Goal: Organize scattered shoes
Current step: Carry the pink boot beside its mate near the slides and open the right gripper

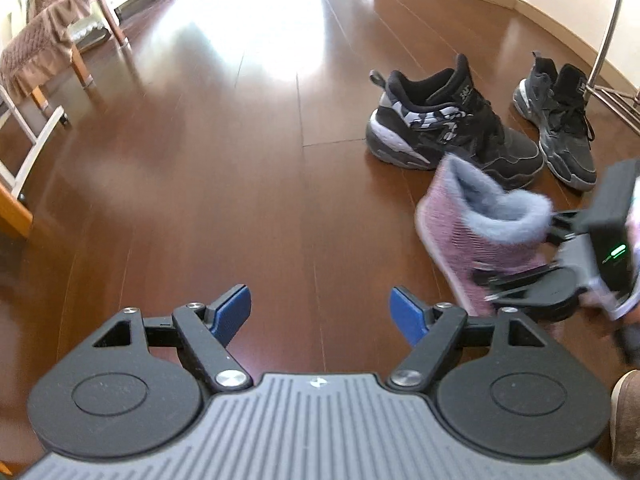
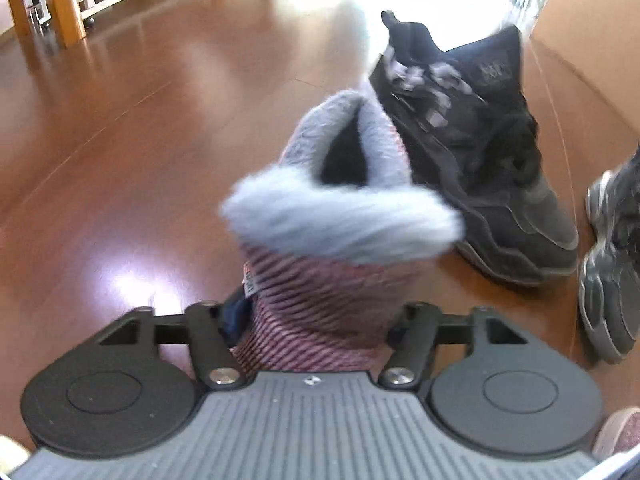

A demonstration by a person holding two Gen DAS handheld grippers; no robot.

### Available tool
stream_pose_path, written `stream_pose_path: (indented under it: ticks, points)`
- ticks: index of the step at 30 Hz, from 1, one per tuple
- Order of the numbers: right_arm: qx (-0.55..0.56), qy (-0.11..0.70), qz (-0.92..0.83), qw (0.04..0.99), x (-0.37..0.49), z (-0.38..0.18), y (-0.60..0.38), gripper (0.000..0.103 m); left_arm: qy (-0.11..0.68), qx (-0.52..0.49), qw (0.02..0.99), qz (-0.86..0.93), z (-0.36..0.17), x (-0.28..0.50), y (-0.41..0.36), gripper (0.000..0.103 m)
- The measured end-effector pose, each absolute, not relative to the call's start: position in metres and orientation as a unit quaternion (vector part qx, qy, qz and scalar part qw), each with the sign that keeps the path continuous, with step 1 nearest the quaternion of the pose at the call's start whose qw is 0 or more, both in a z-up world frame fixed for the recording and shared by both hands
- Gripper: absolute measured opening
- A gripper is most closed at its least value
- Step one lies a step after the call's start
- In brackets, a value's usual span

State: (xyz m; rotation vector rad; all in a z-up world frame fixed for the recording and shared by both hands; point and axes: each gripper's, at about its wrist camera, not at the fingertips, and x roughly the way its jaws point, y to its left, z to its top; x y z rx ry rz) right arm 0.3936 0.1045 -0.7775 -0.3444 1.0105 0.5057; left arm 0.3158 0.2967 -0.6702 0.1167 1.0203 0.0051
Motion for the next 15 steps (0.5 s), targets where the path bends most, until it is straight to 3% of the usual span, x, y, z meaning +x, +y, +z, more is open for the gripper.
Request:
stream_pose_path:
  ticks: [10, 13, 14, 15]
  points:
    - [-0.131, 0.491, 0.11, 0.854, 0.374, -0.761, -0.069, 0.052, 0.491, 0.09, 0.864, -0.071, -0.684, 0.334, 0.233, 0.079]
    - [-0.094, 0.511, 0.081, 0.851, 0.368, -0.77, -0.097, 0.066, 0.493, 0.108, 0.858, -0.097, -0.688, 0.334, 0.208, 0.079]
    - [-0.08, 0.519, 0.071, 0.848, 0.368, -0.773, -0.105, 0.079, 0.492, 0.124, 0.855, -0.109, -0.69, 0.333, 0.196, 0.079]
    - [-0.074, 0.524, 0.062, 0.846, 0.369, -0.775, -0.109, 0.083, 0.489, 0.135, 0.854, -0.115, -0.691, 0.331, 0.189, 0.079]
